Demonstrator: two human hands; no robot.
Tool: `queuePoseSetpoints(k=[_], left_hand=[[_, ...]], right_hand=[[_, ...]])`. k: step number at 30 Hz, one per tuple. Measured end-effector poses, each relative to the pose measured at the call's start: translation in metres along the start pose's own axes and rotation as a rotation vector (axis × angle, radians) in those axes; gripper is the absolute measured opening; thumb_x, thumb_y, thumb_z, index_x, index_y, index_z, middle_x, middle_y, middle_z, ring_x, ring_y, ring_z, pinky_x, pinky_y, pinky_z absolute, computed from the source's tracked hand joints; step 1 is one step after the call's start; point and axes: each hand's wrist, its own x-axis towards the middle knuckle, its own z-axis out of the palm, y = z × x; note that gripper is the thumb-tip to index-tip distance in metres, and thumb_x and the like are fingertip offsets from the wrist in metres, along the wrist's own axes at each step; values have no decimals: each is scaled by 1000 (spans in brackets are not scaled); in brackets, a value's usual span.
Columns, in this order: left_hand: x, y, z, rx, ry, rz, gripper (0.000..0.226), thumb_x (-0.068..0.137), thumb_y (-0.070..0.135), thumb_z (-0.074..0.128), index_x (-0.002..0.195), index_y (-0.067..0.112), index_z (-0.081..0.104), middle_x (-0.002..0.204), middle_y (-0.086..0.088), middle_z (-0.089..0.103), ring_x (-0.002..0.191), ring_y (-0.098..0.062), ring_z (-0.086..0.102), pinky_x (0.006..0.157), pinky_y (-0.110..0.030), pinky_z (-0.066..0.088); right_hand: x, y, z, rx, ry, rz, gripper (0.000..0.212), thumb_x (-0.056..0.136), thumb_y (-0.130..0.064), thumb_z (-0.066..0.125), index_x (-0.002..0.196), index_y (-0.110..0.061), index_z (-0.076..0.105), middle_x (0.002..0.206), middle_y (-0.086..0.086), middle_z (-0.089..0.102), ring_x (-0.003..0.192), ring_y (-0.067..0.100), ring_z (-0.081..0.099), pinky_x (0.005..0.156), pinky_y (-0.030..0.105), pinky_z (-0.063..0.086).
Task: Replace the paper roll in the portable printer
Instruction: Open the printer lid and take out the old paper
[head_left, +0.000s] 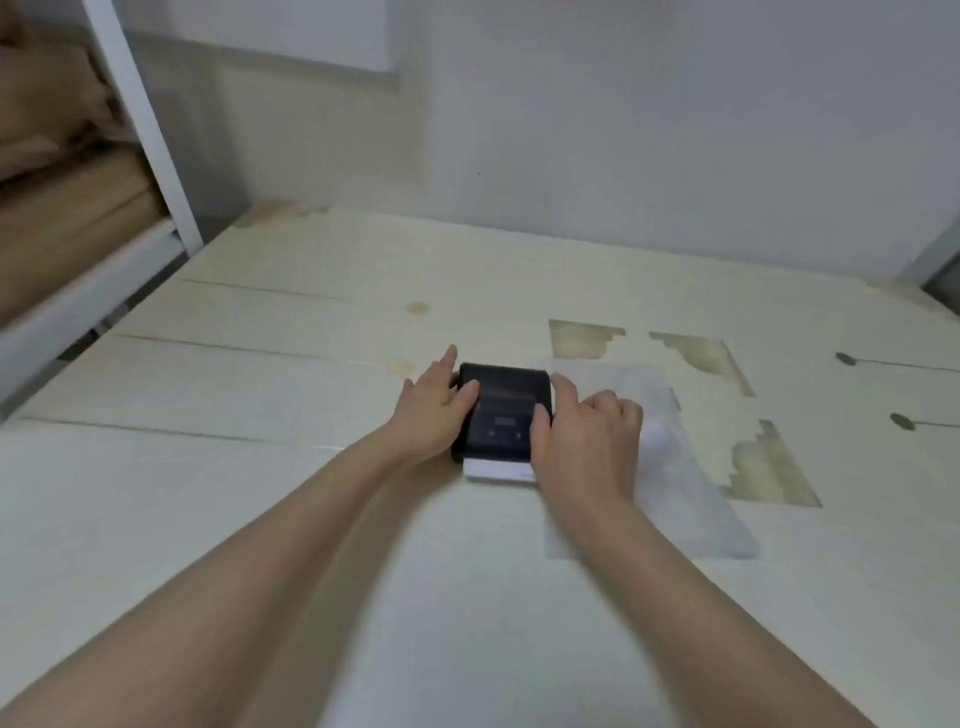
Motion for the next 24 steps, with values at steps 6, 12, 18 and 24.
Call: queuePoseSetpoints(k=[6, 12, 18, 24], left_hand=[[-29, -13, 20, -211, 80, 86, 16, 106, 32, 34, 116, 37, 45, 113, 21, 53, 94, 20, 51, 81, 4, 37], [-64, -34, 38, -488, 316, 178, 57, 101, 32, 47, 154, 24, 26, 156, 8, 35, 134, -5, 43, 108, -21, 38], [-74, -31, 27, -831, 333, 102, 47, 99, 29, 55, 144, 21, 44, 137, 3, 55, 101, -11, 69, 78, -31, 58], [-75, -19, 25, -904, 160, 101, 30, 101, 33, 49, 125, 19, 62, 118, -3, 73, 104, -28, 72, 72, -34, 60]], right_hand=[[-43, -9, 14, 103, 176, -22, 42, 85, -26, 52, 119, -6, 66, 72, 8, 70, 83, 32, 64, 82, 41, 36], [-72, -12, 5, 283, 92, -38, 51, 91, -23, 55, 138, -5, 48, 111, 14, 69, 114, 35, 58, 97, 46, 37], [-74, -6, -22, 969, -133, 110, 51, 100, -27, 47, 148, -20, 34, 140, -8, 55, 120, 8, 54, 100, 24, 40], [-63, 8, -36, 1370, -268, 164, 29, 103, -24, 44, 122, -19, 64, 112, -4, 73, 108, 8, 67, 87, 20, 54]])
